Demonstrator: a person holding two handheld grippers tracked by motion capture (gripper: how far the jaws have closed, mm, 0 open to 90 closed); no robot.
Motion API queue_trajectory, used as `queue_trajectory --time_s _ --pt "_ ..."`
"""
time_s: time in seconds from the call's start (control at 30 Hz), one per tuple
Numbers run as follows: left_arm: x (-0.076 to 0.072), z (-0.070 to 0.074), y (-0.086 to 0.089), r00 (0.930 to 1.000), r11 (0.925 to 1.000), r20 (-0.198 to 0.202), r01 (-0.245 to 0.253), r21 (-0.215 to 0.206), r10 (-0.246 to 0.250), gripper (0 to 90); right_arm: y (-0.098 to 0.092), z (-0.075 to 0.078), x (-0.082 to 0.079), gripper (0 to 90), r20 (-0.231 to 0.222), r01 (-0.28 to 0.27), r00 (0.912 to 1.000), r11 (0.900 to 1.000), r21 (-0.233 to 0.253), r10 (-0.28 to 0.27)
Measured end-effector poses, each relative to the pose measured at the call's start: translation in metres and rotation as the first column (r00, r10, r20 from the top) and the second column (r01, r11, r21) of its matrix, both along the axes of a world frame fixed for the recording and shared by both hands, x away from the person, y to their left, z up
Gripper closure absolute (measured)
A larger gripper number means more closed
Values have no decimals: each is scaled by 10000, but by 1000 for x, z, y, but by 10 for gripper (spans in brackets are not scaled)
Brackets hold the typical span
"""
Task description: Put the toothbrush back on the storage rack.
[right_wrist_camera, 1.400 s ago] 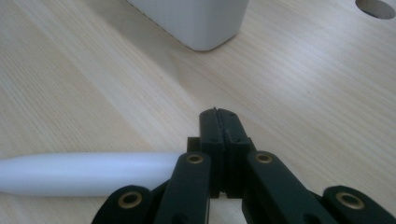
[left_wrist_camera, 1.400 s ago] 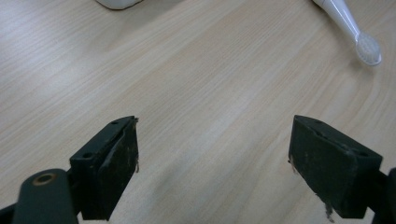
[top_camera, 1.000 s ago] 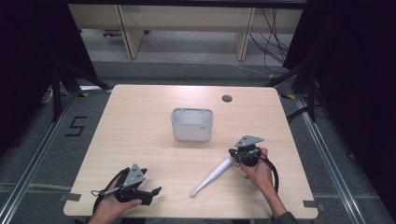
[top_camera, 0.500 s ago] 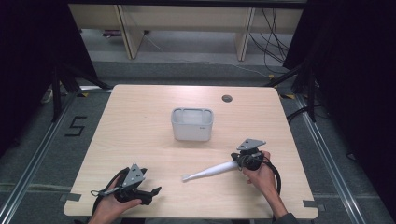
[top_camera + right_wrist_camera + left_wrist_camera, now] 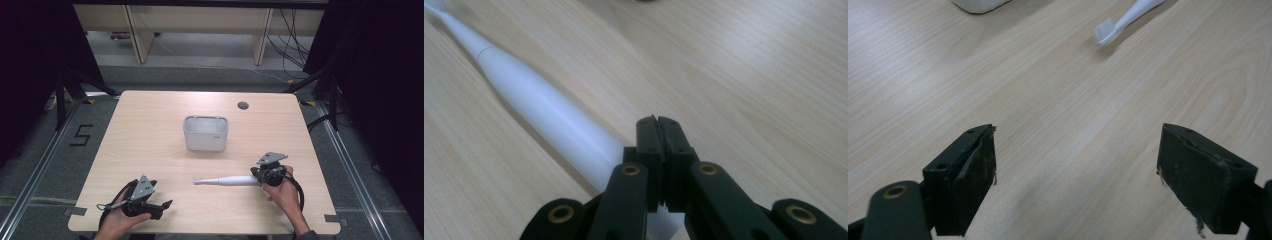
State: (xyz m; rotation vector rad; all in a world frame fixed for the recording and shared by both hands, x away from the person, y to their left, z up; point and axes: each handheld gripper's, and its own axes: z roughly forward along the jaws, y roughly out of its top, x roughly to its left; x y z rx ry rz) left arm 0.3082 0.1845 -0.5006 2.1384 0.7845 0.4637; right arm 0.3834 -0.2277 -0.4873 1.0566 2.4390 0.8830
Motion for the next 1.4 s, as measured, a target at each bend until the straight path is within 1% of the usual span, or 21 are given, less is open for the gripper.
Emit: queue_trajectory --time_s 0.1,0.13,0.2,0.3,0.33,0.37,0.4,0.43,0.5,0.53,0.57,0.63,0.73,0.77,0.87,1.1,1.13,1.27,1.33,1.37,1.4 --pt "0 0 0 10000 10000 -78 24 -6 -24 154 1 0 -3 888 36 -25 10000 10000 18 25" --pt "0 0 0 10000 10000 -60 27 -22 -27 154 2 1 -7 884 -88 27 10000 10000 -4 -27" --pt "-1 0 0 10000 10000 -35 -6 23 6 154 2 0 -8 883 -4 11 10000 10000 12 -11" --pt "-1 -1 -1 10000 9999 -75 -34 -163 33 154 3 1 -14 875 -89 -125 9999 9999 -80 125" --pt "-1 0 0 10000 10000 -70 0 10 0 154 3 1 -14 875 -89 -125 9999 9999 -80 125" --pt "0 0 0 10000 10000 4 44 41 -44 154 4 1 -16 875 141 -314 9994 9994 -174 317" --pt "0 0 0 10000 10000 -6 26 22 -26 154 4 1 -16 874 141 -314 9994 9994 -174 317" --pt "0 0 0 10000 10000 -27 3 4 -3 154 6 3 -21 871 -63 -213 9998 9995 -235 212" --pt "0 0 0 10000 10000 -6 25 23 -25 154 7 3 -21 867 111 -451 9989 9985 -313 455" --pt "0 0 0 10000 10000 -6 25 23 -25 154 7 3 -21 867 111 -451 9989 9985 -313 455" --pt "0 0 0 10000 10000 -11 41 81 -41 154 8 4 -25 866 226 -489 9985 9971 -578 503" --pt "0 0 0 10000 10000 -5 48 78 -48 154 9 4 -27 865 181 -350 9992 9977 -589 361" --pt "-1 0 0 10000 10000 -4 39 24 -39 154 10 5 -31 861 284 -355 9989 9972 -655 374" --pt "-1 0 0 10000 10000 -21 11 20 -11 154 10 5 -33 859 338 -491 9981 9959 -761 518" --pt "-1 0 -1 10000 10000 14 24 7 -24 154 11 5 -35 856 212 -457 9987 9963 -728 474" --pt "0 0 0 10000 10000 20 51 50 -51 154 13 5 -41 851 362 -568 9975 9947 -856 600" --pt "-1 0 0 10000 10000 14 45 47 -45 154 13 5 -42 849 233 -538 9982 9954 -788 558" --pt "-1 0 -1 10000 10000 -32 20 -15 -20 154 13 6 -42 837 265 -715 9969 9938 -852 740" --pt "-1 0 -1 10000 10000 -58 64 8 -64 154 12 8 -43 809 207 -610 9978 9952 -766 627" --pt "-1 -1 -1 10000 10000 -48 39 -9 -39 154 11 12 -42 758 140 -510 9986 9968 -609 519" --pt "-1 -1 -1 10000 10000 -52 29 1 -29 154 11 12 -42 758 140 -510 9986 9968 -609 519"
